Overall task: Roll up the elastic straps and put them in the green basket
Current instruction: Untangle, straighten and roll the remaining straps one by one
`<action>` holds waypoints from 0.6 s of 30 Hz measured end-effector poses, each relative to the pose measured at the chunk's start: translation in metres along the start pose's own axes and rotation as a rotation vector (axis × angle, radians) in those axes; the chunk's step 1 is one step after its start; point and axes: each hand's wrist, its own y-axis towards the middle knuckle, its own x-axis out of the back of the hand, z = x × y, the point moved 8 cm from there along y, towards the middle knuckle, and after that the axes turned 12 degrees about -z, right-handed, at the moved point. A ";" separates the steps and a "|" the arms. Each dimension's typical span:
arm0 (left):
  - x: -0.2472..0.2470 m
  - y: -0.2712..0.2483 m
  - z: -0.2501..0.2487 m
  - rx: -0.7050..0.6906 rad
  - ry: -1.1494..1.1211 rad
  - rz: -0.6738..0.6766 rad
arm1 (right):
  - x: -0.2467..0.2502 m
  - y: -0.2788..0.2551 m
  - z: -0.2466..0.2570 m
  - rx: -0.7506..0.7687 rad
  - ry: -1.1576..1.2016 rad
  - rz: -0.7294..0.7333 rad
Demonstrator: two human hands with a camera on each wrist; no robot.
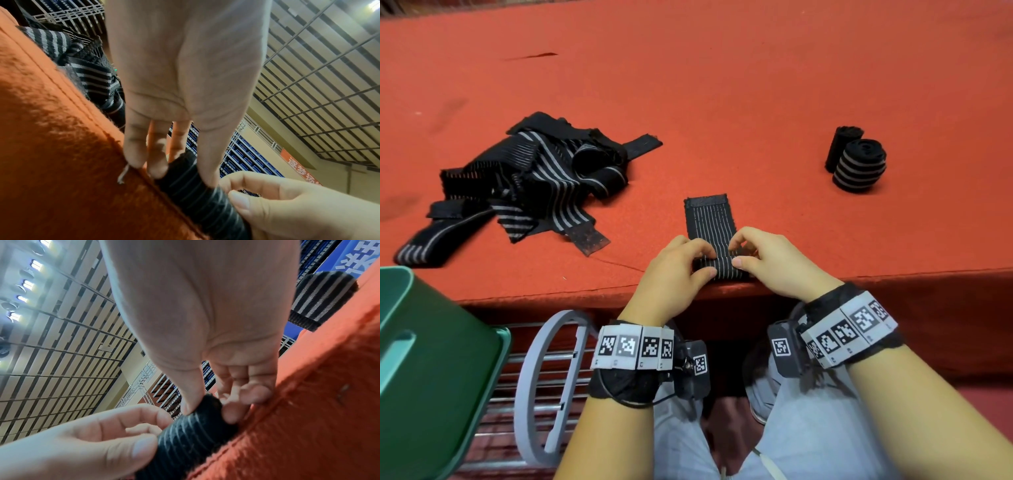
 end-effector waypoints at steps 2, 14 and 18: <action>0.001 0.001 0.002 0.003 0.035 -0.018 | 0.002 0.001 0.001 -0.008 0.015 -0.034; 0.001 0.011 0.001 -0.003 0.130 -0.084 | 0.005 -0.001 0.014 0.125 -0.175 -0.164; 0.001 0.013 0.002 0.010 0.109 -0.118 | -0.002 0.002 0.010 0.129 -0.211 -0.110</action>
